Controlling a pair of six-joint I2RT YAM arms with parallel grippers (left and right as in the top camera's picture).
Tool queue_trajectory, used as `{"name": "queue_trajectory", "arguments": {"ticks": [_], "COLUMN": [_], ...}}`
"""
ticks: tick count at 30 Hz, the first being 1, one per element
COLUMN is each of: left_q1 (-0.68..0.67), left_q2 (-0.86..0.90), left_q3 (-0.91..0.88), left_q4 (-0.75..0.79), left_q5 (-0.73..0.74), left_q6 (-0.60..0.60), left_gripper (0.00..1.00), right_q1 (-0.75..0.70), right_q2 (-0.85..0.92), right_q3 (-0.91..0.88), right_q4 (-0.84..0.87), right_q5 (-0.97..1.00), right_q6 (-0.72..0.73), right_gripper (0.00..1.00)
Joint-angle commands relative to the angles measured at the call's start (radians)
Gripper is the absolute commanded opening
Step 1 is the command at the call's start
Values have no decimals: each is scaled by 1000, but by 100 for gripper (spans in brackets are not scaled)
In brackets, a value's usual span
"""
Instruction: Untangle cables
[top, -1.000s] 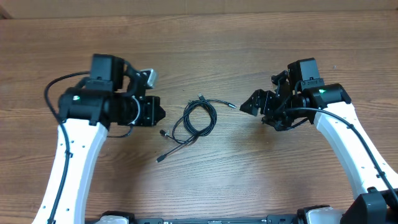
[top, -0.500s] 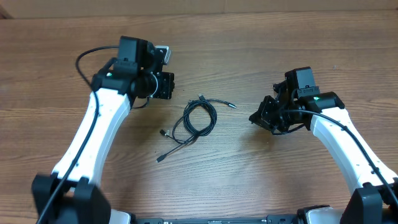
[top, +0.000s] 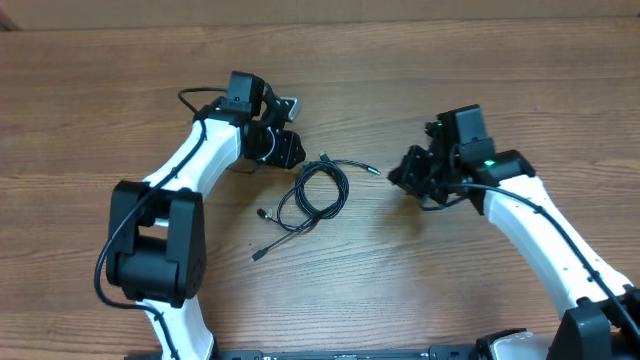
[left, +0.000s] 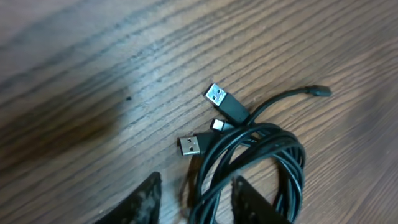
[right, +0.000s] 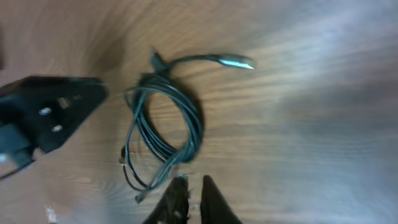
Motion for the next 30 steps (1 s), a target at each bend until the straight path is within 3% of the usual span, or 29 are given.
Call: {"name": "queue_trajectory", "arguments": {"ticks": [1,9,15,27,28,29,30], "left_q1": [-18,-31,-67,-103,-103,-103,-103], "left_q2": [33,39,41,42,43,50,52], "left_q3": [-3,-3,-3,-3,-3,-3,-3], "left_q4": [10,-37,-50,-56,-55,-52,-51], "left_q5": [69,58,-87,-196,-204,-217,-216], "left_q6": [66,134,134,117,113,107,105], "left_gripper": [41,44,36,40,40,42,42], "right_q1": [69,150,152,152,152,152,152], "right_q2": [0,7,23,37,37,37,37], "right_q3": [-1,-1,-1,0,-1,0,0], "right_q4": [62,122,118,105,101,98,94], "right_q5": [92,210,211,201,195,190,187], "right_q6": [3,88,88,88,88,88,88], "right_gripper": [13,21,22,29,34,48,51]}}
